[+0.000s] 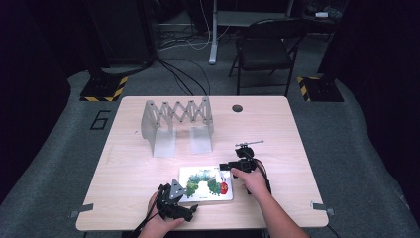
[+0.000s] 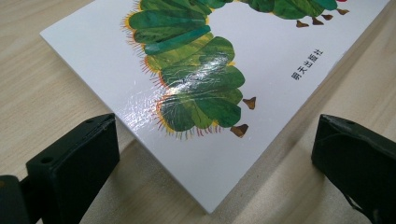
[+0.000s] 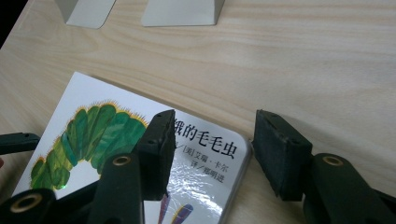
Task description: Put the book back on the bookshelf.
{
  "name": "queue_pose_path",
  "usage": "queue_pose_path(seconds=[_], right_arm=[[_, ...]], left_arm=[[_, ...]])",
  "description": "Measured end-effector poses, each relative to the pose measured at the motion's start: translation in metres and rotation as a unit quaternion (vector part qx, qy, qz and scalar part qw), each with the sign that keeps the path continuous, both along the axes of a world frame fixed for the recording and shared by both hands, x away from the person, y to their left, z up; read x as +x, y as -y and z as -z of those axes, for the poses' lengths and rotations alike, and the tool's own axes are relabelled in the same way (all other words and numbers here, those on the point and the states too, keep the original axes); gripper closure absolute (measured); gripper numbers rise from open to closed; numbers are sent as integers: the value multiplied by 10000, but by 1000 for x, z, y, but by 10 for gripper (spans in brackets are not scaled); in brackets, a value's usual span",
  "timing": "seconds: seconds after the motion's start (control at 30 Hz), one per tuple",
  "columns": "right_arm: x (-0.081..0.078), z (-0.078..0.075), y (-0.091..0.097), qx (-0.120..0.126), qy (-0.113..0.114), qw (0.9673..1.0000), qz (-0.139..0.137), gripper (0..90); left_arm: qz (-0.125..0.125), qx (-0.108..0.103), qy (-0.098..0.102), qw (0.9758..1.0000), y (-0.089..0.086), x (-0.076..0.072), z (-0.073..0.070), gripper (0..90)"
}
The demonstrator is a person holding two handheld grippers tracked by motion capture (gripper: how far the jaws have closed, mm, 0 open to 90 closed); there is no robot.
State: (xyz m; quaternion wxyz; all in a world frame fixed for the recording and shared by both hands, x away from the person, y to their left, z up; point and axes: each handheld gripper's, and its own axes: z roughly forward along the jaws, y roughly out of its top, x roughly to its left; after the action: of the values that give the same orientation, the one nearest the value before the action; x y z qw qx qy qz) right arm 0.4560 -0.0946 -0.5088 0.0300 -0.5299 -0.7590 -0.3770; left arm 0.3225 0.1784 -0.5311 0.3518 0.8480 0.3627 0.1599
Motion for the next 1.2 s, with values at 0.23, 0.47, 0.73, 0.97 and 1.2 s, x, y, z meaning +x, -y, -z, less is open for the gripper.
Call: queue_pose_path(seconds=[0.23,0.47,0.73,0.97,1.2], right_arm=[[-2,-1,-4,-225,25,9997,-34,526],[-6,-9,-6,981,-541,9935,-214,593],[-15,-19,-14,-358,111,9993,-54,483],[-18,-10,1,-537,-214,9983,104,483],[-18,-7,0,-474,-322,9983,95,493]], left_arm=[[-4,10,-5,10000,0,0,0,6],[36,0,-32,10000,1,0,0,3],[69,39,-68,9999,0,-3,-1,6],[-7,-19,-72,10000,2,-7,0,6],[-30,-88,-22,10000,4,-12,1,4]])
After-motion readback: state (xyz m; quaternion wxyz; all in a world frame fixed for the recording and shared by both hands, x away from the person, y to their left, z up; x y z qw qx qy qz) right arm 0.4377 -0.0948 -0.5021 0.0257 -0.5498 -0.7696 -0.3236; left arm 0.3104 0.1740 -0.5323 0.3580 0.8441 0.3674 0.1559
